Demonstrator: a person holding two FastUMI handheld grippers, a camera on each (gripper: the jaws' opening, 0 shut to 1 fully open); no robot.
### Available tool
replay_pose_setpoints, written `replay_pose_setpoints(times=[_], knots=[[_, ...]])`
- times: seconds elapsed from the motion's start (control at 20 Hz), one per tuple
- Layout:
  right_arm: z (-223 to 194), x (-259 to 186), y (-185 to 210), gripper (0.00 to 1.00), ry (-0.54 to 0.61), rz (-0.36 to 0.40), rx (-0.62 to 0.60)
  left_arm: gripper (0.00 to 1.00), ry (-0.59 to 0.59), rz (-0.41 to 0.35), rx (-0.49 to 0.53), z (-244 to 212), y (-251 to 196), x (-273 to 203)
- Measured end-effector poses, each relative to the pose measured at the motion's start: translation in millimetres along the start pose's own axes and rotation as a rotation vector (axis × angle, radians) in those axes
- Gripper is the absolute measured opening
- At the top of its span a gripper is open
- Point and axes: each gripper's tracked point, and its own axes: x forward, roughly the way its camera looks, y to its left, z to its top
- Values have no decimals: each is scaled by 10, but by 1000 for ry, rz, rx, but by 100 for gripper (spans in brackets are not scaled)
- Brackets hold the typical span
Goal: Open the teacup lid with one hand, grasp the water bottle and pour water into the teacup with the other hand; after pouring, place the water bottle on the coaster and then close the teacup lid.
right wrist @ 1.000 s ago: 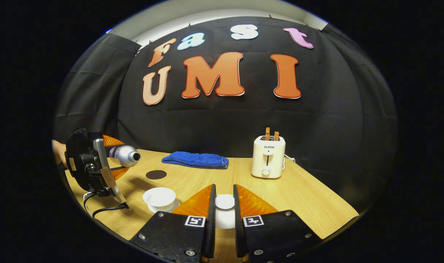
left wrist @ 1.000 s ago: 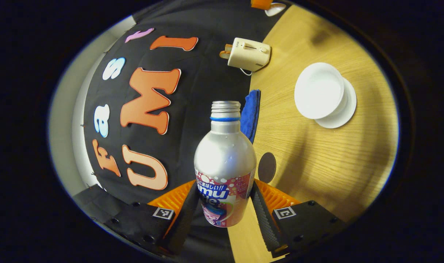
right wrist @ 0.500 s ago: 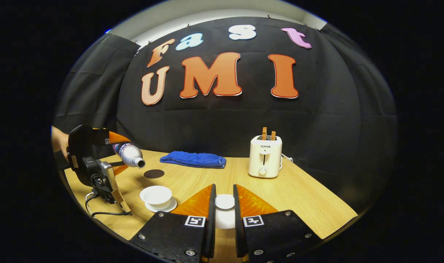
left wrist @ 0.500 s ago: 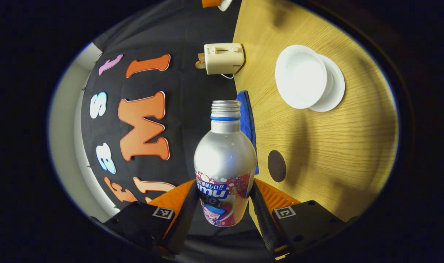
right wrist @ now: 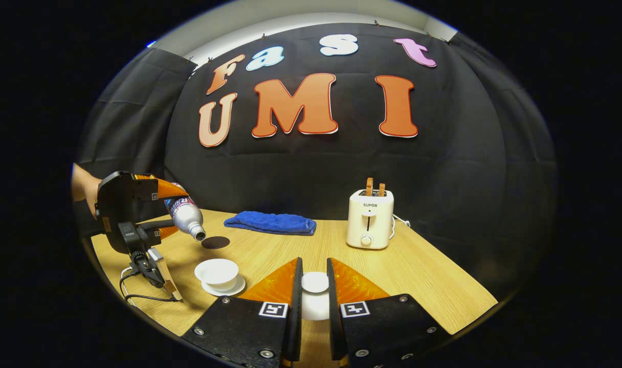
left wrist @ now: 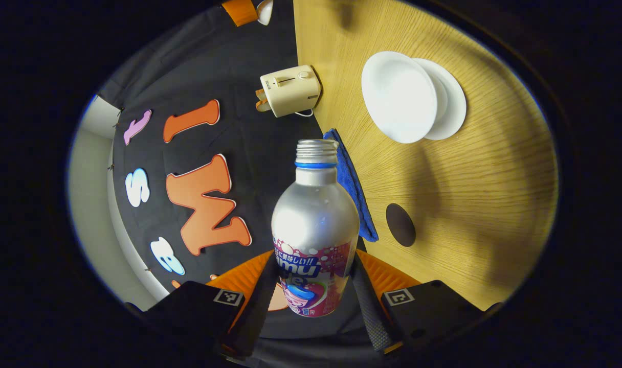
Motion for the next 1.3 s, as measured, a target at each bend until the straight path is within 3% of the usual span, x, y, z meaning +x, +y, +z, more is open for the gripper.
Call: replay_pose_setpoints(times=[0.1,0.15,1.0,1.3], knots=[[-6,-7,-1,23,4,-8,2,84,-2,23,54,2,63,26],[-10,-1,-4,23,5,-7,4,82,-2,31,73,-10,86,28],[86,-27,-10,23,-10,7,-6,84,-3,151,216,-182,710,-42],[98,-23,0,23,-6,10,-11,84,-22,170,262,-102,724,-35]])
